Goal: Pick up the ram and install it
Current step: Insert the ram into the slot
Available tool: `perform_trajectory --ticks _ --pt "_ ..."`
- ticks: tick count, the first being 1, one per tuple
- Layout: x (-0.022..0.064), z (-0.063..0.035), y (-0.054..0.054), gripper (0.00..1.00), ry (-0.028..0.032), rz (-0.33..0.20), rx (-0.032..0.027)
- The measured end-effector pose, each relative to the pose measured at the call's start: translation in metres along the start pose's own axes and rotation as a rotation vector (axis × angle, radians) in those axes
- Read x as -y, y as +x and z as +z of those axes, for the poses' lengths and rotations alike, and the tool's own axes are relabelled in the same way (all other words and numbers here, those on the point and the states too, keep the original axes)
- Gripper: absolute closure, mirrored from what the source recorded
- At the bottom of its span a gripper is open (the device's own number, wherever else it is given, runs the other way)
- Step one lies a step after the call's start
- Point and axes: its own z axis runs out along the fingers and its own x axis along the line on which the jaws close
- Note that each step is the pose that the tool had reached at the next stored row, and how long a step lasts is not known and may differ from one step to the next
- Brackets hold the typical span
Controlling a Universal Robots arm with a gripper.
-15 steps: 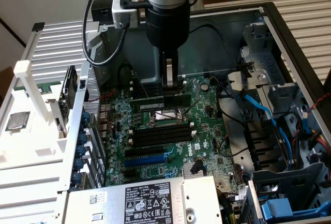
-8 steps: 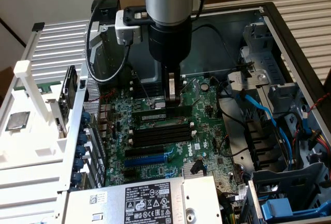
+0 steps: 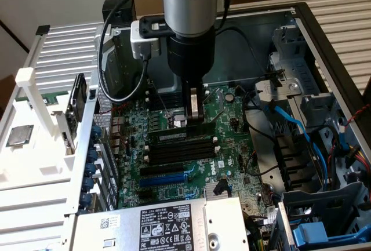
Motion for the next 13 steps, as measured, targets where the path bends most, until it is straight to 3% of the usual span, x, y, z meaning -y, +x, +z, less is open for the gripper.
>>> perform_trajectory --ticks 8,13 --pt "0.0002 0.0129 0.001 0.88 0.0000 0.000 0.0000" --pt "-0.0003 0.0131 0.004 0.88 -0.0001 -0.011 -0.0003"
